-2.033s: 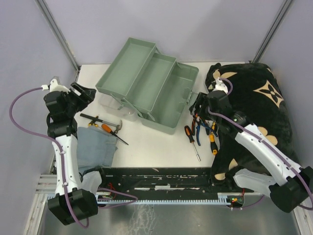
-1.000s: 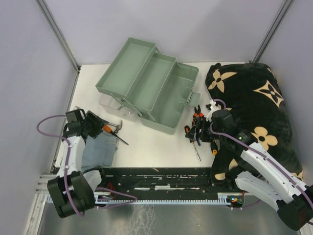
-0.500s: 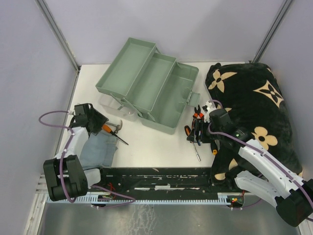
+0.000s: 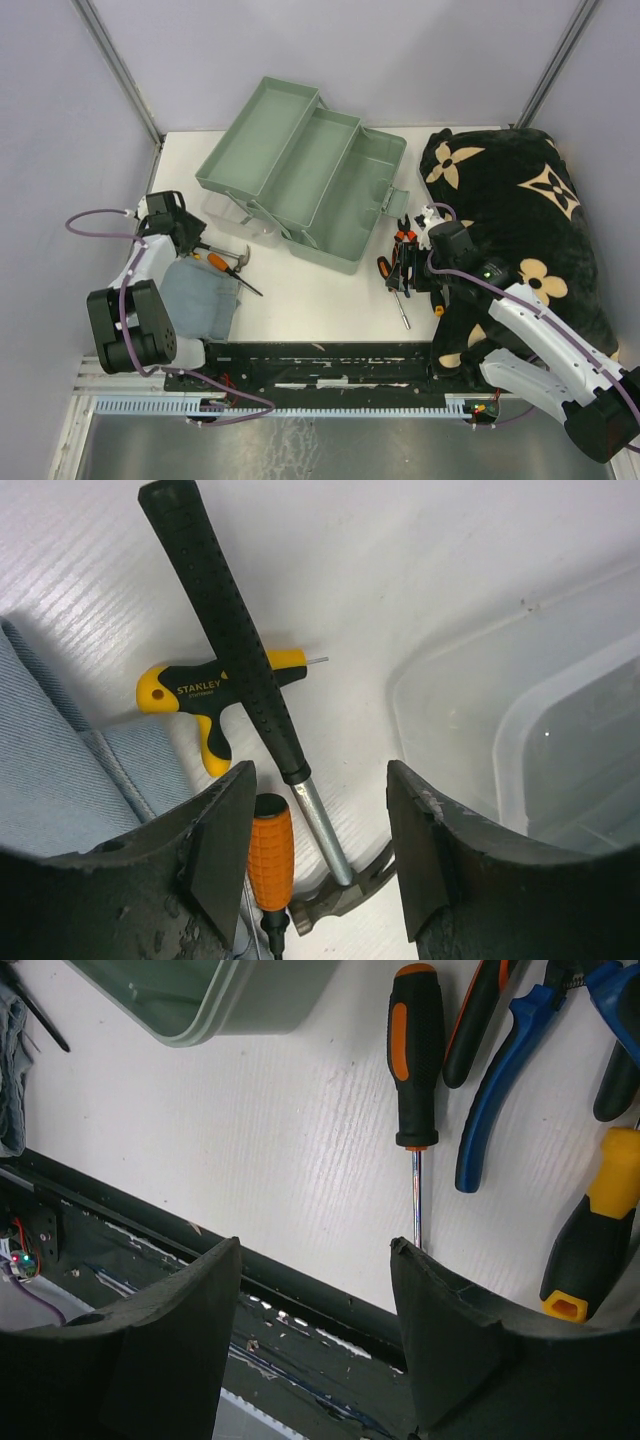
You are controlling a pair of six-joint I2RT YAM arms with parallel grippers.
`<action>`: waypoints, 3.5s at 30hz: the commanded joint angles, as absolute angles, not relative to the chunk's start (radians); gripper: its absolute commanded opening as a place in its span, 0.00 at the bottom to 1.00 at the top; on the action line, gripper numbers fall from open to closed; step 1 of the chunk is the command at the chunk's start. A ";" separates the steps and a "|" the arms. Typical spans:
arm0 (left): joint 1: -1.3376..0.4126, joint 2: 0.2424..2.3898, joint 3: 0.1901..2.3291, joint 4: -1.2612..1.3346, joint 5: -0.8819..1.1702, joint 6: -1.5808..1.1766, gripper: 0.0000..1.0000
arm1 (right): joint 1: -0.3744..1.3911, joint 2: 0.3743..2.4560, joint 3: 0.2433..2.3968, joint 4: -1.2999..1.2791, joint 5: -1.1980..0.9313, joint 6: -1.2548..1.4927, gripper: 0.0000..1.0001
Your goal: Pack the tool kit
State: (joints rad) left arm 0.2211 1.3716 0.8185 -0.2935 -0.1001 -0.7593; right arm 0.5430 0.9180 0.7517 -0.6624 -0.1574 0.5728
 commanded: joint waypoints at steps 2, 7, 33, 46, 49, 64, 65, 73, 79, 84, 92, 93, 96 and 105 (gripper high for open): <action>0.224 1.427 0.868 -0.299 -0.125 -0.810 0.60 | 0.544 0.916 0.788 -0.655 -0.130 0.566 0.69; 0.223 1.438 0.831 -0.271 -0.119 -0.833 0.59 | 0.543 0.922 0.785 -0.651 -0.133 0.573 0.69; 0.222 1.665 0.811 -0.208 -0.036 -0.821 0.37 | 0.542 0.868 0.791 -0.705 -0.107 0.591 0.69; 0.223 1.464 0.741 -0.161 -0.014 -0.881 0.03 | 0.544 0.819 0.793 -0.745 -0.077 0.602 0.69; 0.222 1.384 0.725 -0.160 -0.008 -0.899 0.03 | 0.544 0.819 0.789 -0.743 -0.077 0.607 0.69; 0.224 1.085 0.689 -0.214 -0.065 -0.929 0.03 | 0.544 0.800 0.785 -0.751 -0.080 0.624 0.70; 0.223 1.062 0.690 -0.224 -0.078 -0.927 0.03 | 0.544 0.796 0.785 -0.750 -0.079 0.625 0.70; 0.223 0.867 0.763 -0.328 -0.230 -0.880 0.03 | 0.544 0.790 0.784 -0.753 -0.080 0.636 0.70; 0.222 0.877 0.938 -0.365 -0.181 -0.762 0.03 | 0.544 0.789 0.777 -0.743 -0.081 0.644 0.70; 0.223 0.908 1.074 -0.295 -0.041 -0.670 0.03 | 0.543 0.785 0.770 -0.738 -0.080 0.646 0.70; 0.151 1.055 1.282 -0.146 0.167 -0.551 0.03 | 0.544 0.800 0.761 -0.708 -0.088 0.656 0.70; 0.132 1.067 1.296 -0.130 0.167 -0.536 0.03 | 0.544 0.805 0.761 -0.705 -0.091 0.657 0.70; 0.010 1.160 1.404 -0.142 0.119 -0.424 0.03 | 0.544 0.819 0.762 -0.694 -0.101 0.662 0.70; -0.141 1.616 1.937 -0.464 0.059 -0.189 0.03 | 0.544 0.832 0.781 -0.696 -0.122 0.667 0.70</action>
State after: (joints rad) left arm -0.1215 1.4689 1.7134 -0.3428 0.0761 -0.3492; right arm 0.5430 0.8356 0.7513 -0.7288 -0.1135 0.6590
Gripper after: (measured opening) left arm 0.160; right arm 0.700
